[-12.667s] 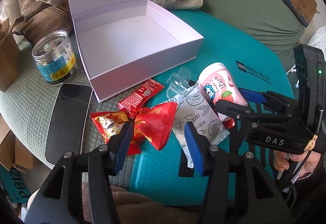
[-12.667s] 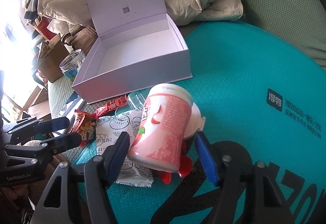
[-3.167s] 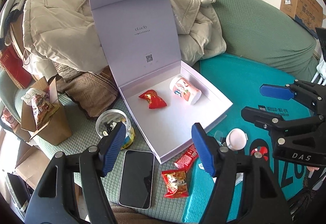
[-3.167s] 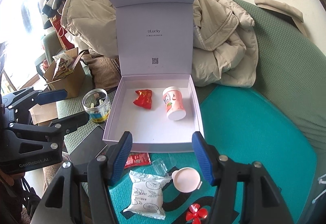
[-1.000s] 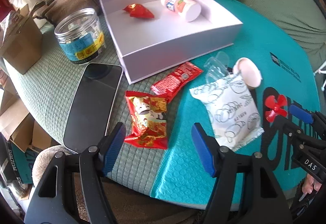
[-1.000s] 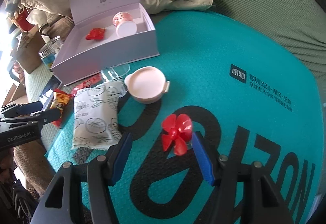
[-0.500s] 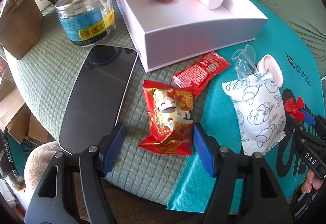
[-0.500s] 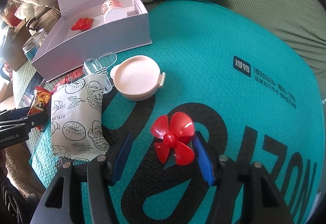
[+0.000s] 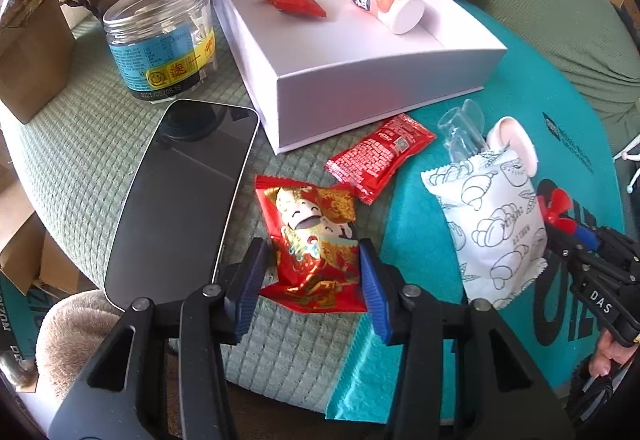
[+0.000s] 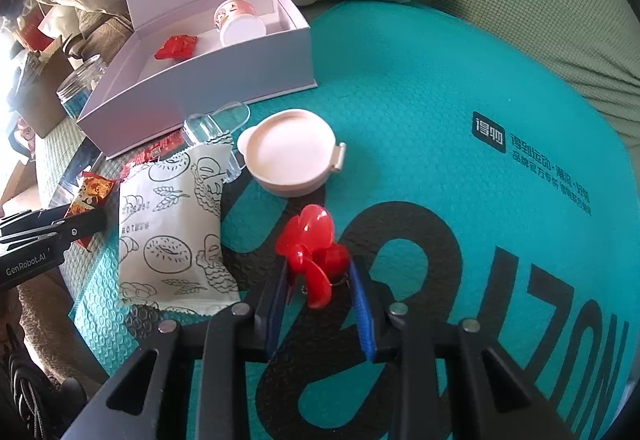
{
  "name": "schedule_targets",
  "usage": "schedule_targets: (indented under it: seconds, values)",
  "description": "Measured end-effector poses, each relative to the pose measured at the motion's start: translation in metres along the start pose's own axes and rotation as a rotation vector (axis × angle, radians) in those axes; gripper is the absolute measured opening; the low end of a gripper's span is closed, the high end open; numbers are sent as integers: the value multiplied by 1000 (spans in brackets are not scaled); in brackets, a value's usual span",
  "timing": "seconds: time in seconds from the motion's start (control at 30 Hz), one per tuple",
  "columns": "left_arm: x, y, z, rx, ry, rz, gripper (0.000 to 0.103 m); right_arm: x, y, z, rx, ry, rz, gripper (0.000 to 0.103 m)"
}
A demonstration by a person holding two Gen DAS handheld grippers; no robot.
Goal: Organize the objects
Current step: 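Grasp the red toy fan with the right gripper while the left grasps the gold snack packet, then lift the red fan and gold snack packet toward the white box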
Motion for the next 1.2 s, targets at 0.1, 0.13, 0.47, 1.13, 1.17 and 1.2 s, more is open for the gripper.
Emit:
schedule_targets:
  seconds: [0.1,0.13,0.47,1.13,1.17,1.2]
  values:
    - [0,0,6,-7,9,-10,40,3,0,4,-10,-9,1,30]
    - [0,-1,8,-13,7,-13,40,3,0,7,-15,-11,3,30]
    - [-11,-3,31,-60,21,-39,40,6,-1,25,-49,-18,12,30]
    - [-11,12,65,-143,18,-14,40,35,-2,72,-130,-54,130,30]
    - [-10,13,67,-147,16,-5,40,37,-3,73,-130,-56,140,30]
    - [-10,13,68,-152,15,2,40,38,-4,75,-132,-58,153,30]
Point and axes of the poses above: each gripper's, at about its wrist camera, not at the fingertips, and z roughly against the way its jaws point, x to its left, y to its underside, the point moved 7 cm from there along -z, roughly the way its jaws point, and after that the axes turned 9 degrees about x, right-handed, at the moved point
